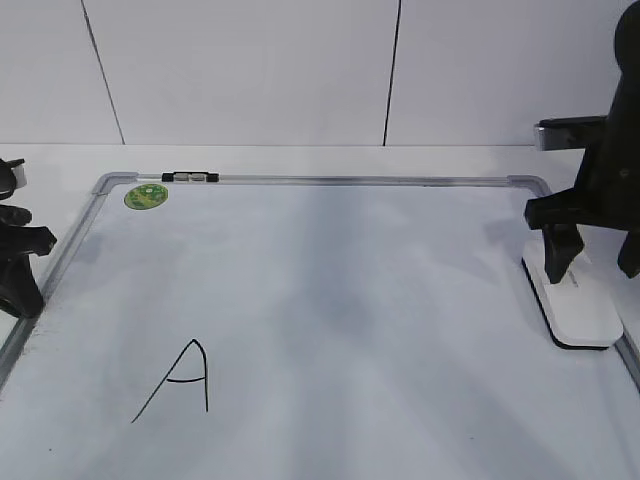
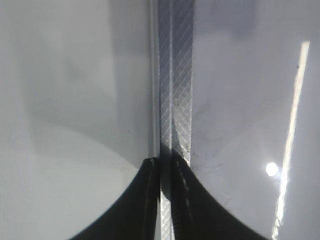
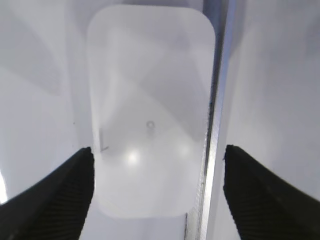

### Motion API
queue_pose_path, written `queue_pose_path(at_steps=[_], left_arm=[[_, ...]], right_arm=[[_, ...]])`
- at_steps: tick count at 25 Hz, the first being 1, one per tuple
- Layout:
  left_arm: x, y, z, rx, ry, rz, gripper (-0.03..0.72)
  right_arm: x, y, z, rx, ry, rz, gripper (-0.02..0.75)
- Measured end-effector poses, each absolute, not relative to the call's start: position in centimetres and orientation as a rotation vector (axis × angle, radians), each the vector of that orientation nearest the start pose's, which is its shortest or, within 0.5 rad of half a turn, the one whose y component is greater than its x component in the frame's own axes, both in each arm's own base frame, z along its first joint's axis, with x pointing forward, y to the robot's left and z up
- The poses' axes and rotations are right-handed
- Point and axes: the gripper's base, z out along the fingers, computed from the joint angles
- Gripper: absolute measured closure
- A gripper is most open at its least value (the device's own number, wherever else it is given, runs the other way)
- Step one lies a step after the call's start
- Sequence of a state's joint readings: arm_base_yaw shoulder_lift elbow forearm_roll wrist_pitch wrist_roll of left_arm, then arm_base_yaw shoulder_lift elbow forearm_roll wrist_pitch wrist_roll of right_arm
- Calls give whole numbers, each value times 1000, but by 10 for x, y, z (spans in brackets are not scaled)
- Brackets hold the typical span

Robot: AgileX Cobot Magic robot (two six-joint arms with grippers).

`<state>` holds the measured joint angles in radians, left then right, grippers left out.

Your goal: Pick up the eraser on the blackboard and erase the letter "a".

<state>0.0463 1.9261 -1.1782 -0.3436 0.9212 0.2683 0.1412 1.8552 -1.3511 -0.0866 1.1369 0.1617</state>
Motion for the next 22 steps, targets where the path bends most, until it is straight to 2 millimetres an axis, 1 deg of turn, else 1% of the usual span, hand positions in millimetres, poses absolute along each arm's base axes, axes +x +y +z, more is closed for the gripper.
queue_pose_path(at_steps=[2, 6, 8, 10, 12, 15, 19, 22], left_arm=[[348, -8, 150, 18, 3082, -419, 641], [348, -8, 150, 18, 3082, -419, 630], [349, -8, 152, 24, 3077, -416, 602], [353, -8, 154, 31, 3071, -415, 553], [358, -8, 162, 43, 3060, -420, 487], [365, -9, 176, 71, 3056, -438, 407], [371, -10, 197, 108, 3070, -467, 381], [365, -11, 223, 129, 3049, -468, 379]], right_arm=[[348, 43, 224, -33, 3100, -107, 103], [335, 42, 257, -46, 3024, -78, 104], [325, 40, 277, -48, 2981, -66, 104], [317, 40, 290, -53, 2956, -54, 104], [310, 39, 301, -58, 2932, -44, 104], [300, 38, 317, -61, 2881, -33, 106], [285, 36, 338, -74, 2816, -17, 113], [271, 34, 348, -86, 2781, -14, 116]])
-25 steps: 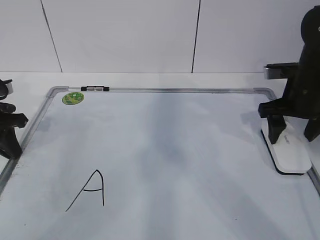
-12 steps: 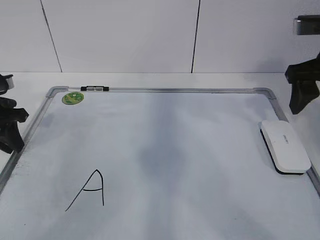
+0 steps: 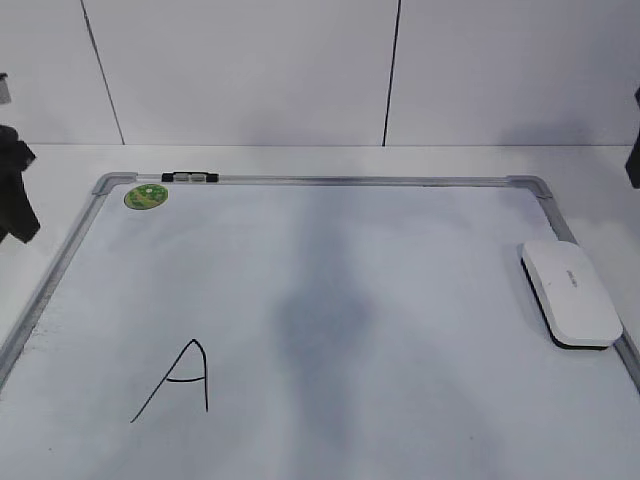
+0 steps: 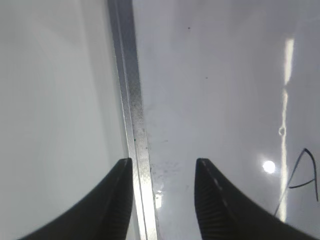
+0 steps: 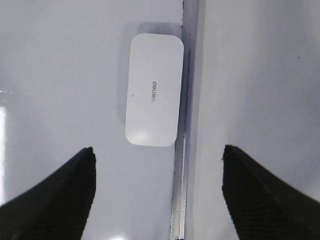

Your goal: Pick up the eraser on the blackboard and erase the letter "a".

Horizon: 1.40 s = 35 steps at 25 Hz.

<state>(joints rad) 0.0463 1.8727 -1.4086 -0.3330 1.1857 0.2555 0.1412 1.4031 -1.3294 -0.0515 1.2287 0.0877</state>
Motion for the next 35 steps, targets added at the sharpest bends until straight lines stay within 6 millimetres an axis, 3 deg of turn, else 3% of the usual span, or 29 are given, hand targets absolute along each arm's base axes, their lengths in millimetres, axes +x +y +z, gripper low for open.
queue_pose_path(at_steps=[4, 10, 13, 16, 21, 30, 35], left_arm=[[347, -12, 274, 152, 2930, -435, 379], [301, -14, 349, 171, 2724, -382, 379], [273, -15, 380, 180, 2629, -362, 379], [243, -17, 399, 186, 2558, -346, 379], [192, -19, 398, 190, 2520, -337, 379], [110, -25, 358, 209, 2504, -355, 379], [75, -27, 337, 187, 2480, -361, 379]], right_arm=[[244, 30, 344, -92, 2790, -17, 121], [195, 25, 325, -92, 2826, 8, 125], [174, 23, 323, -91, 2808, 19, 125], [153, 20, 325, -92, 2768, 30, 127], [125, 16, 336, -87, 2669, 46, 139], [83, 10, 355, -79, 2490, 68, 143], [61, 7, 337, -78, 2471, 71, 143]])
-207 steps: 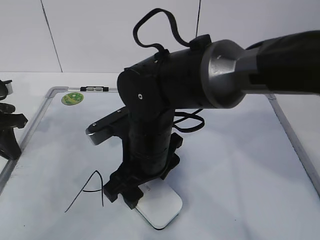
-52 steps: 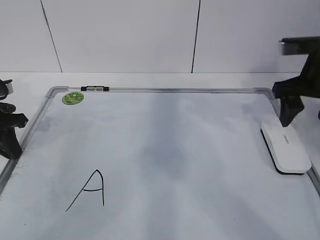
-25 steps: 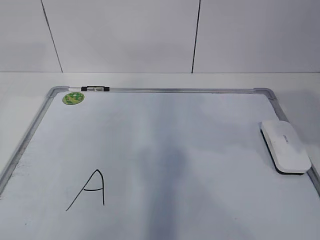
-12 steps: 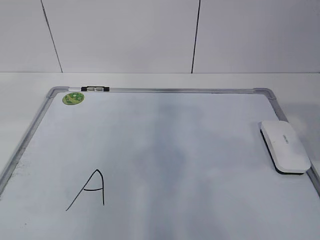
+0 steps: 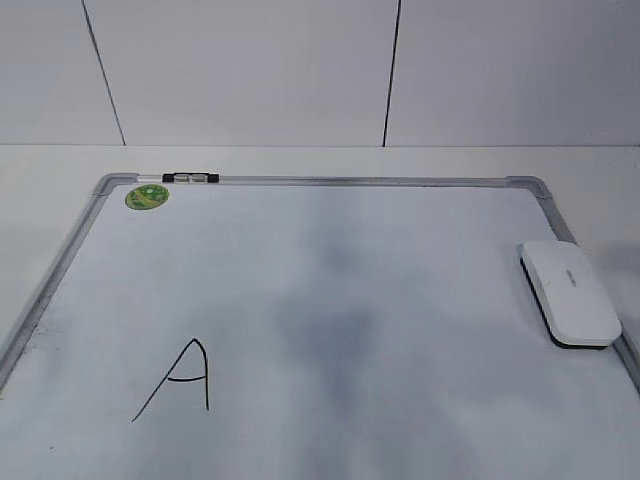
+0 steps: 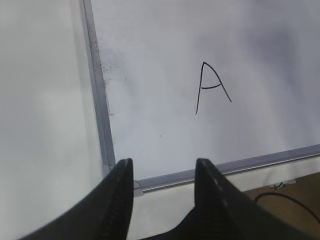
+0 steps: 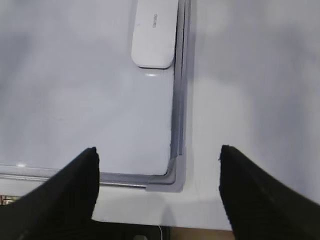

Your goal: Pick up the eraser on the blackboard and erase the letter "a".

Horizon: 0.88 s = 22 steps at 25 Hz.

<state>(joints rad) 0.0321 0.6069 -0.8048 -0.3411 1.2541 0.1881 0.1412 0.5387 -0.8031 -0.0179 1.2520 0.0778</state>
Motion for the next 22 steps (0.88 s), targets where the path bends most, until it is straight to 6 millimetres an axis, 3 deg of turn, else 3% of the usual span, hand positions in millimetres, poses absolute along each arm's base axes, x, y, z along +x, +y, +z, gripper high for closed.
queue_pose_path(at_steps=[8, 16, 22], left_arm=[[45, -25, 319, 201, 2429, -305, 379], [42, -22, 276, 188, 2552, -290, 379], [45, -20, 275, 179, 2522, -255, 381]], right_arm=[[29, 0, 279, -88, 2497, 20, 144], [19, -6, 274, -87, 2417, -36, 145], [22, -6, 274, -89, 2387, -32, 145]])
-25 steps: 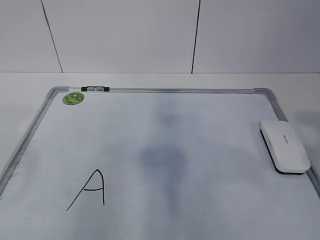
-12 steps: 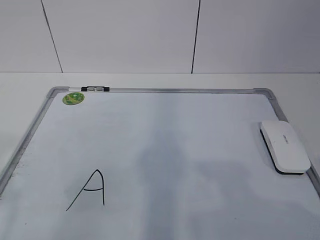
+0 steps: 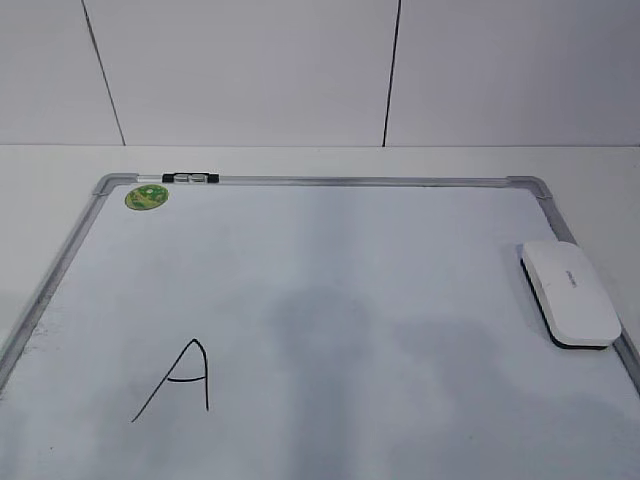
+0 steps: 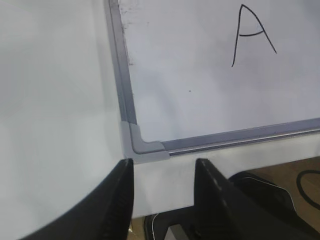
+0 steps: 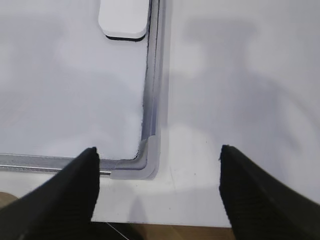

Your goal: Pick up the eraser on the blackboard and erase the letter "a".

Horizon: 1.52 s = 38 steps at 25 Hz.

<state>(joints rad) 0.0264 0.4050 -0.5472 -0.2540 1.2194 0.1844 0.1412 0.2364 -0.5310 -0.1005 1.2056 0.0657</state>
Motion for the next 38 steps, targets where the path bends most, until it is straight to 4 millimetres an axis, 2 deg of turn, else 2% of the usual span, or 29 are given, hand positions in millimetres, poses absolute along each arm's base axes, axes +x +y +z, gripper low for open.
queue_pose_path(at_steps=[5, 17, 30, 34, 38], left_arm=[[50, -17, 273, 167, 2481, -206, 381], [53, -16, 269, 157, 2454, -182, 384], [53, -16, 269, 157, 2454, -182, 431], [45, -16, 272, 161, 2397, -173, 443], [25, -16, 276, 168, 2271, -154, 445]], right_arm=[[26, -4, 268, -97, 2366, -15, 145], [27, -3, 269, -100, 2353, -12, 145], [27, -3, 269, -100, 2353, -12, 145], [25, -4, 269, -99, 2342, -11, 145], [17, -5, 270, -84, 2284, -8, 145]])
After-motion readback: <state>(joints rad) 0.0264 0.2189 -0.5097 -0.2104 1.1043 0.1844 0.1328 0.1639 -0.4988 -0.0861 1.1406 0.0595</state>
